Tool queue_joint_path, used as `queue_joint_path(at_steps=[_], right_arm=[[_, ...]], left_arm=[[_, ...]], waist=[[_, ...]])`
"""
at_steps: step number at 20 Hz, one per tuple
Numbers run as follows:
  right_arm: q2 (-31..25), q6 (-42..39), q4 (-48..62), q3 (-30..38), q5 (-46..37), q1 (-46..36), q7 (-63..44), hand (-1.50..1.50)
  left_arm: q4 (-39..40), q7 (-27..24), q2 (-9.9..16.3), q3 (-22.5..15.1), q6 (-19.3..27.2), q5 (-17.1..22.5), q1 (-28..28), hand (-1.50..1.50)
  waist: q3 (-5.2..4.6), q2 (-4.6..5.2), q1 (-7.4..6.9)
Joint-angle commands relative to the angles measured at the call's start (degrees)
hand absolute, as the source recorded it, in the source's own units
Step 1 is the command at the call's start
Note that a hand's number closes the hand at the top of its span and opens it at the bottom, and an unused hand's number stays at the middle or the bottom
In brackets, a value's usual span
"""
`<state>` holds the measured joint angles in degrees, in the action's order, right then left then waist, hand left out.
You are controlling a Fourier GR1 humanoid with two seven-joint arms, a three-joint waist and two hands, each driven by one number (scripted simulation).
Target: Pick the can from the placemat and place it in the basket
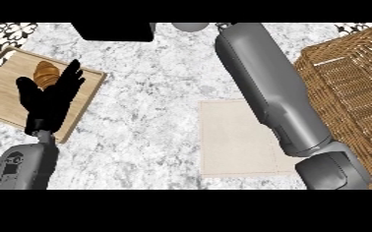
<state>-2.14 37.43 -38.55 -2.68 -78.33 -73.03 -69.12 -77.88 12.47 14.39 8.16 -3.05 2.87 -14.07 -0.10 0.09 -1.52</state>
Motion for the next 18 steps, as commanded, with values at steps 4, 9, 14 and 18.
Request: queue_joint_path(at_steps=[4,9,14,18], right_arm=[[-5.5,-2.1,4.0,6.2,-5.2,-6.7,-10.4,1.5],[-9.7,-5.8,5.5,9.4,-7.2,-6.9,-9.6,1.5],[-13.3,-5.9,6.2,10.5,-11.5,-2.3,-10.5,1.5],[-14.8,-7.0,2.5,12.8,-10.8,1.8,-8.5,1.5]], left_arm=[[-0.5,-0.3,-0.8,-0.7,1.1,-1.1,0.0,0.0],[0.4,-2.1,0.2,0.4,-0.8,-0.1,1.7,0.0],[-1.8,-0.3,0.8,1.4,0.5,-0.2,2.6,0.0],[-1.4,0.0,-1.2,0.4,1.7,-0.7,2.6,0.0]], waist=[[0.04,0.1,0.55],[0.02,-0.01,1.0],[0.06,-0.24,1.29],[0.09,-0.57,2.52]])
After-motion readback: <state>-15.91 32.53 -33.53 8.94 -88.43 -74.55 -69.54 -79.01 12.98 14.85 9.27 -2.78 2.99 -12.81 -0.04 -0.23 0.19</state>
